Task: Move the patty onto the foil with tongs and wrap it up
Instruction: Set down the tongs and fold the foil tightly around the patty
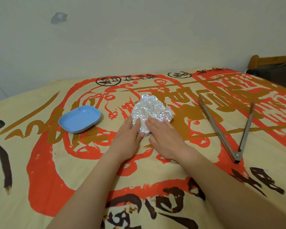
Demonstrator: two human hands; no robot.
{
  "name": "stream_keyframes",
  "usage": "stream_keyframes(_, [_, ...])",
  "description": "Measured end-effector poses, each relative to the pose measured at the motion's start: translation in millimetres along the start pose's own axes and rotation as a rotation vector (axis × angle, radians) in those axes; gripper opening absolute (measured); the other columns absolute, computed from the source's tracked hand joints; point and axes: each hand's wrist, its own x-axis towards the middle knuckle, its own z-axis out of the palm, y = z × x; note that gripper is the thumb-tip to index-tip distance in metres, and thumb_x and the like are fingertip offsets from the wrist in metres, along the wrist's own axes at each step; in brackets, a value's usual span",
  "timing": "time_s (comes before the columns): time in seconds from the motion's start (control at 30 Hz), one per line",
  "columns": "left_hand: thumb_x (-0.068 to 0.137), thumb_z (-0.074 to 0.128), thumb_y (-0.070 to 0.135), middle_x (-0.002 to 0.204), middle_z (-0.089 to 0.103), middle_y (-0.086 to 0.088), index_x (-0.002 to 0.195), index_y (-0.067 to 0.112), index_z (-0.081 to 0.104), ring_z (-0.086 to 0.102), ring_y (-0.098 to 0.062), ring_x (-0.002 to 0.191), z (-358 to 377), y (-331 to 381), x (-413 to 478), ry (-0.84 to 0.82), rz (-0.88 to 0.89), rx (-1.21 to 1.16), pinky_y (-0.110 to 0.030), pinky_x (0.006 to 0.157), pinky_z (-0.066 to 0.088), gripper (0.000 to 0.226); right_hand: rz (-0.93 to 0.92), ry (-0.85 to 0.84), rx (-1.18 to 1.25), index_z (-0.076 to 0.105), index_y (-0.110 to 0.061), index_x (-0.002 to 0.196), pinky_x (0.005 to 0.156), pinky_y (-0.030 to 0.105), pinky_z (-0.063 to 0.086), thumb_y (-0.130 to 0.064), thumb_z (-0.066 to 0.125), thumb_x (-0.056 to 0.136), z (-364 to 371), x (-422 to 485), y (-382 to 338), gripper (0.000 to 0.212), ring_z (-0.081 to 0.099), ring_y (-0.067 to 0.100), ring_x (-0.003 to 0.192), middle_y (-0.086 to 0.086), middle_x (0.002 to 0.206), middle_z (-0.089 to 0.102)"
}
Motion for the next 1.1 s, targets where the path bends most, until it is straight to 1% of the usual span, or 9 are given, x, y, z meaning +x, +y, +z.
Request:
stream_keyframes(0.1, [0.099, 0.032, 0.044, 0.161, 0.0, -0.013, 0.152, 0.018, 0.012, 0.0, -0.026, 0.148, 1, 0, 0, 0.003, -0.002, 0.038, -0.038, 0.118, 0.011, 0.062, 0.0, 0.002, 0.003, 0.018, -0.014, 0.153, 0.12, 0.037, -0.001, -0.029, 0.029, 0.099, 0, 0, 0, 0.057, 0.008, 0.012, 0.148, 0.001, 0.162, 0.011])
stream_keyframes(0.2, [0.095, 0.031, 0.056, 0.161, 0.0, -0.01, 0.152, 0.025, 0.012, -0.002, -0.025, 0.148, 3, 1, -2, 0.016, -0.005, 0.037, -0.039, 0.119, 0.007, 0.068, -0.008, 0.012, 0.004, 0.019, -0.014, 0.153, 0.12, 0.037, -0.001, -0.033, 0.027, 0.1, 1, -1, 0, 0.056, 0.009, 0.012, 0.148, 0.002, 0.162, 0.013])
stream_keyframes(0.3, [0.092, 0.042, 0.054, 0.156, 0.025, -0.013, 0.147, 0.028, 0.033, 0.02, -0.028, 0.144, 0, 4, -2, 0.154, 0.066, 0.112, -0.04, 0.116, 0.019, 0.061, -0.011, 0.071, -0.01, 0.03, -0.016, 0.149, 0.119, 0.039, 0.006, -0.035, 0.029, 0.099, 1, 0, 1, 0.053, 0.021, 0.013, 0.145, 0.001, 0.159, 0.025])
stream_keyframes(0.4, [0.093, 0.049, 0.041, 0.14, 0.05, -0.011, 0.133, 0.021, 0.053, 0.039, -0.029, 0.13, -1, 5, -1, 0.216, 0.148, 0.203, -0.039, 0.109, 0.03, 0.044, -0.022, 0.19, -0.048, 0.051, -0.018, 0.136, 0.115, 0.037, 0.015, -0.028, 0.041, 0.095, -3, 1, 6, 0.043, 0.043, 0.013, 0.132, -0.002, 0.144, 0.05])
stream_keyframes(0.53, [0.092, 0.05, 0.022, 0.139, 0.051, -0.002, 0.13, 0.018, 0.053, 0.036, -0.026, 0.135, 2, 3, 2, 0.213, 0.16, 0.285, -0.041, 0.113, 0.026, 0.038, -0.041, 0.303, -0.085, 0.068, -0.019, 0.109, 0.104, 0.034, 0.022, -0.02, 0.052, 0.084, -11, 0, 14, 0.03, 0.06, 0.016, 0.107, -0.004, 0.112, 0.069])
stream_keyframes(0.6, [0.089, 0.052, 0.015, 0.143, 0.048, -0.002, 0.135, 0.017, 0.05, 0.034, -0.024, 0.137, 2, 2, 3, 0.197, 0.145, 0.26, -0.039, 0.115, 0.023, 0.045, -0.039, 0.327, -0.097, 0.07, -0.021, 0.104, 0.098, 0.035, 0.026, -0.018, 0.054, 0.08, -14, -1, 17, 0.029, 0.061, 0.018, 0.101, -0.006, 0.106, 0.071])
stream_keyframes(0.8, [0.09, 0.051, 0.012, 0.143, 0.048, 0.001, 0.134, 0.02, 0.049, 0.038, -0.018, 0.134, 1, 1, 5, 0.218, 0.081, 0.205, -0.041, 0.116, 0.022, 0.045, -0.025, 0.225, -0.1, 0.066, -0.027, 0.117, 0.098, 0.04, 0.031, -0.025, 0.059, 0.084, -20, -4, 27, 0.034, 0.056, 0.014, 0.114, -0.011, 0.122, 0.066])
stream_keyframes(0.97, [0.088, 0.05, 0.013, 0.141, 0.049, 0.0, 0.132, 0.018, 0.051, 0.038, -0.02, 0.133, -2, 6, 2, 0.231, 0.089, 0.182, -0.043, 0.116, 0.021, 0.045, -0.025, 0.189, -0.072, 0.064, -0.021, 0.088, 0.091, 0.037, 0.035, -0.02, 0.05, 0.087, -22, -1, 27, 0.015, 0.058, 0.02, 0.078, -0.003, 0.078, 0.066])
stream_keyframes(1.1, [0.081, 0.056, 0.02, 0.126, 0.061, -0.006, 0.12, 0.012, 0.063, 0.051, -0.024, 0.117, -5, 19, -4, 0.317, 0.176, 0.074, -0.036, 0.1, 0.042, 0.041, -0.092, 0.315, -0.003, 0.072, -0.017, 0.102, 0.084, 0.04, 0.041, -0.022, 0.059, 0.088, -23, -2, 20, 0.02, 0.061, 0.021, 0.072, -0.002, 0.078, 0.072])
